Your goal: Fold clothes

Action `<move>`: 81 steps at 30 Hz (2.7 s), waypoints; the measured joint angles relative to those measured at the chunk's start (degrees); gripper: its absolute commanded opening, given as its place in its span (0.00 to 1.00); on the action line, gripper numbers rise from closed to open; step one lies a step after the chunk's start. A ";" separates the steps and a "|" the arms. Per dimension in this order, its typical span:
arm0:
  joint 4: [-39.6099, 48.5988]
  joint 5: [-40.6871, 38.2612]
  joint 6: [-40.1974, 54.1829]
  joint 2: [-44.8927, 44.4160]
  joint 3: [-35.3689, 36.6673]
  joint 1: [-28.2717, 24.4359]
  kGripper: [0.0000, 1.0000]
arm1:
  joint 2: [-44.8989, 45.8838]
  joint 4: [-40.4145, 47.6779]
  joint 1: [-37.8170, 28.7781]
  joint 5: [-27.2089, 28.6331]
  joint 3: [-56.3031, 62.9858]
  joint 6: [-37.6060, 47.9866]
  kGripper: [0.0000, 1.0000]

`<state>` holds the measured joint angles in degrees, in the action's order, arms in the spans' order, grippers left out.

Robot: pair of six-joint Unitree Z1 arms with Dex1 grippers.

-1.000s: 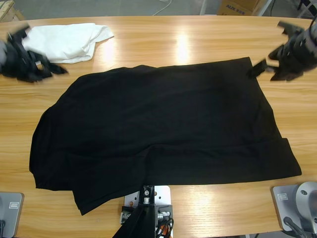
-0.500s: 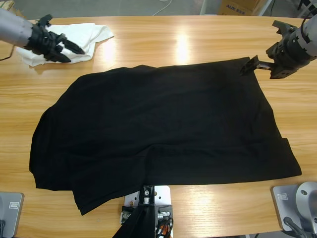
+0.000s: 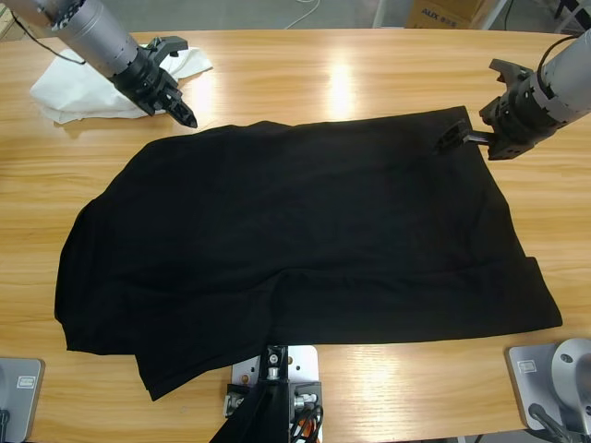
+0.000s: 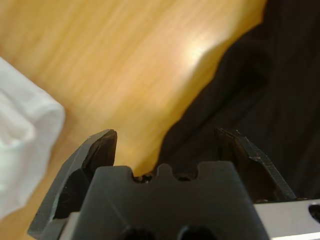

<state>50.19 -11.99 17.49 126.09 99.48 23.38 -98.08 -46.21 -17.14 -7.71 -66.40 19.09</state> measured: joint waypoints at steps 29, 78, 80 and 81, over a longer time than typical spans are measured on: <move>19.23 -2.67 6.36 9.62 12.88 0.79 0.00 | -2.61 1.29 0.00 -0.19 3.30 0.00 1.00; 26.96 16.48 -51.15 2.31 7.11 35.97 0.65 | -2.48 5.56 -3.36 -0.20 11.31 0.16 1.00; 27.27 16.47 -53.25 2.25 7.14 35.88 0.66 | -2.48 5.61 -3.37 -0.20 11.42 0.16 1.00; 27.28 16.47 -54.52 1.90 7.32 35.42 0.66 | -2.48 5.67 -3.38 -0.20 11.51 0.16 1.00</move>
<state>77.47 4.47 -37.04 127.99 106.80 58.80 -100.56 -40.54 -20.52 -7.91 -54.89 19.25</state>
